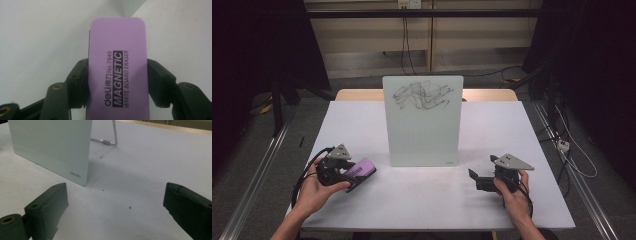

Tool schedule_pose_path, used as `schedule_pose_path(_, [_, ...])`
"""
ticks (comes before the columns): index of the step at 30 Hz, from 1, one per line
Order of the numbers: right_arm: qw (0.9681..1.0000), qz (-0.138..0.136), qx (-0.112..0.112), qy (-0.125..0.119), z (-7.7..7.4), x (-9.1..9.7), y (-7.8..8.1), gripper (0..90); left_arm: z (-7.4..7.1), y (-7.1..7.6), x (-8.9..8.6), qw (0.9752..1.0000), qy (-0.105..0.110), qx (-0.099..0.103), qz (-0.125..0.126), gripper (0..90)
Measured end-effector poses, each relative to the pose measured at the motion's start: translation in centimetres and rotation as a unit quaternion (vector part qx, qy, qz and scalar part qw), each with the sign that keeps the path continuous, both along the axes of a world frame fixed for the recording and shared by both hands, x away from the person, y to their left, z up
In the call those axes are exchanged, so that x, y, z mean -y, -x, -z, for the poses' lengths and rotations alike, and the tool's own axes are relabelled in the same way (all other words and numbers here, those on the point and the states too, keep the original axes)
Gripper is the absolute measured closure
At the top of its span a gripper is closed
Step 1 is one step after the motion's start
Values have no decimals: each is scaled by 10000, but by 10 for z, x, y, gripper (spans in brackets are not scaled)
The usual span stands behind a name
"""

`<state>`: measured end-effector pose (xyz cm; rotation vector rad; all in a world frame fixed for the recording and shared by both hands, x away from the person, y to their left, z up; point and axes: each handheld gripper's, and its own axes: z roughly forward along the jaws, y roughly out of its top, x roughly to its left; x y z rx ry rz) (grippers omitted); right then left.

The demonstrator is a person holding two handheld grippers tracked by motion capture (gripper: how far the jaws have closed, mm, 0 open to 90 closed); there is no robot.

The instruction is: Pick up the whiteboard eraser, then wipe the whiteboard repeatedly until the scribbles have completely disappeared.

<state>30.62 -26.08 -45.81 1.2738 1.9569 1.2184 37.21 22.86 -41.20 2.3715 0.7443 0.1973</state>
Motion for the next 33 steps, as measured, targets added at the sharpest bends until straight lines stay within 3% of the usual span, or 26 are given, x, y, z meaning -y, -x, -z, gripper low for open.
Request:
schedule_pose_path(3, [10000, 12, 1, 5, 0, 0, -1, 60, 0, 1, -1, 9996, 261, 97, -93, 408])
schedule_pose_path(12, [10000, -8, 13, 28, 0, 0, 0, 63, -3, 7, -1, 9981, 436, 408, -181, 408])
schedule_pose_path(14, [10000, -31, 16, 39, 0, 0, 0, 63, -5, 9, -2, 9969, 484, 569, -244, 408])
schedule_pose_path(15, [10000, -39, 7, 41, 0, 0, 1, 62, -6, 9, -3, 9971, 515, 525, -207, 408])
schedule_pose_path(24, [10000, -44, 9, 14, 0, 0, 0, 62, -7, 19, -6, 9917, 910, 818, -387, 408])
schedule_pose_path(25, [10000, -49, 11, 22, 0, 0, 0, 62, -8, 19, -7, 9917, 856, 891, -368, 408])
schedule_pose_path(27, [10000, -61, 11, 25, 0, -1, 0, 62, -9, 19, -8, 9901, 1004, 887, -419, 408])
schedule_pose_path(33, [10000, -47, 23, 22, 0, -1, 0, 62, -14, 19, -8, 9868, 1169, 1038, -432, 408])
